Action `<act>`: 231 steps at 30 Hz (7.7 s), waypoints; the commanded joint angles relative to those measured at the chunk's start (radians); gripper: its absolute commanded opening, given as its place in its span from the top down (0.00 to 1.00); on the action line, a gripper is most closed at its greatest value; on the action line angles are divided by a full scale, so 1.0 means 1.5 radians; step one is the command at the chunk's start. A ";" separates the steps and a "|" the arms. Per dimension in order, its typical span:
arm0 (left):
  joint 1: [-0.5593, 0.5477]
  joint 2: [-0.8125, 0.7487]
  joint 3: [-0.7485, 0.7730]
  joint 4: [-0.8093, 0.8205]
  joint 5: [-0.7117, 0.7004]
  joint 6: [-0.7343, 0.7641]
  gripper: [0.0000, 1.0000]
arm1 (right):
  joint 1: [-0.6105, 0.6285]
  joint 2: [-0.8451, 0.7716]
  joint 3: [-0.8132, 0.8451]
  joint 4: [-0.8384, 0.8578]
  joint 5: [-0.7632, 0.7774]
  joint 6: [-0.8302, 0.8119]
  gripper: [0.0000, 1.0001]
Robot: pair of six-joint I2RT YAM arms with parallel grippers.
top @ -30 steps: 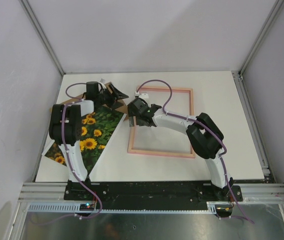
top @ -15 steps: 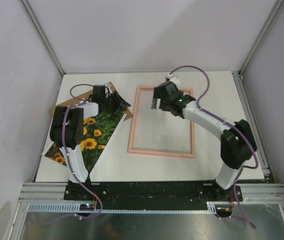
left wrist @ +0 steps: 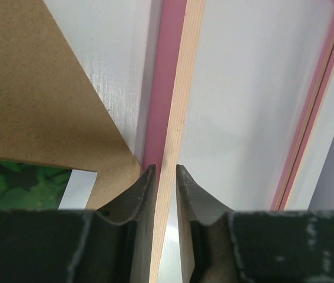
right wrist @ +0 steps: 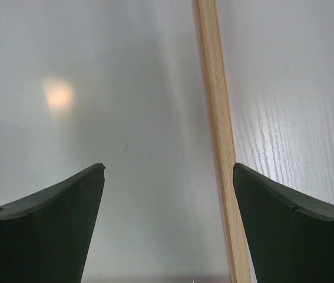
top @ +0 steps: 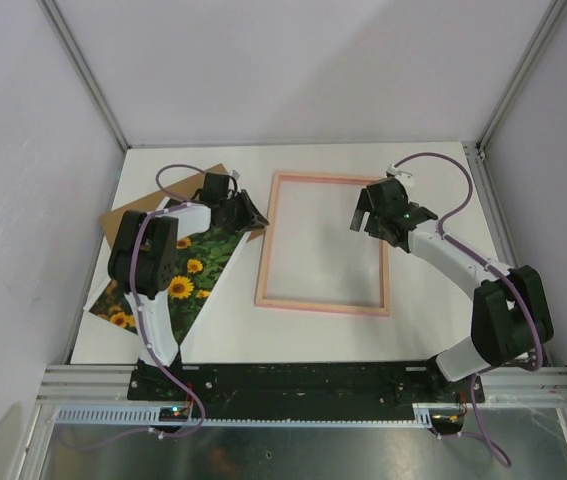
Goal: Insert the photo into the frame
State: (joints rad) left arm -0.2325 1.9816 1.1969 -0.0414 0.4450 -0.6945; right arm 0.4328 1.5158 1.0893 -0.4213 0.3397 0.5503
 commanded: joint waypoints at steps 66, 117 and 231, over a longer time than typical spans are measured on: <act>0.033 -0.259 -0.066 -0.119 -0.131 0.025 0.34 | 0.134 0.027 -0.008 0.208 -0.228 0.058 0.03; 0.411 0.033 0.081 -0.139 -0.268 0.050 0.37 | 0.278 0.557 0.262 0.593 -0.355 0.305 0.03; 0.247 -0.260 -0.266 -0.074 -0.152 -0.018 0.41 | 0.183 0.426 0.068 0.693 -0.480 0.392 0.09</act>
State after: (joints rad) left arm 0.1452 1.5753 0.7906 -0.1791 0.1982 -0.7254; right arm 0.7029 2.1010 1.1782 0.5682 -0.3275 1.1744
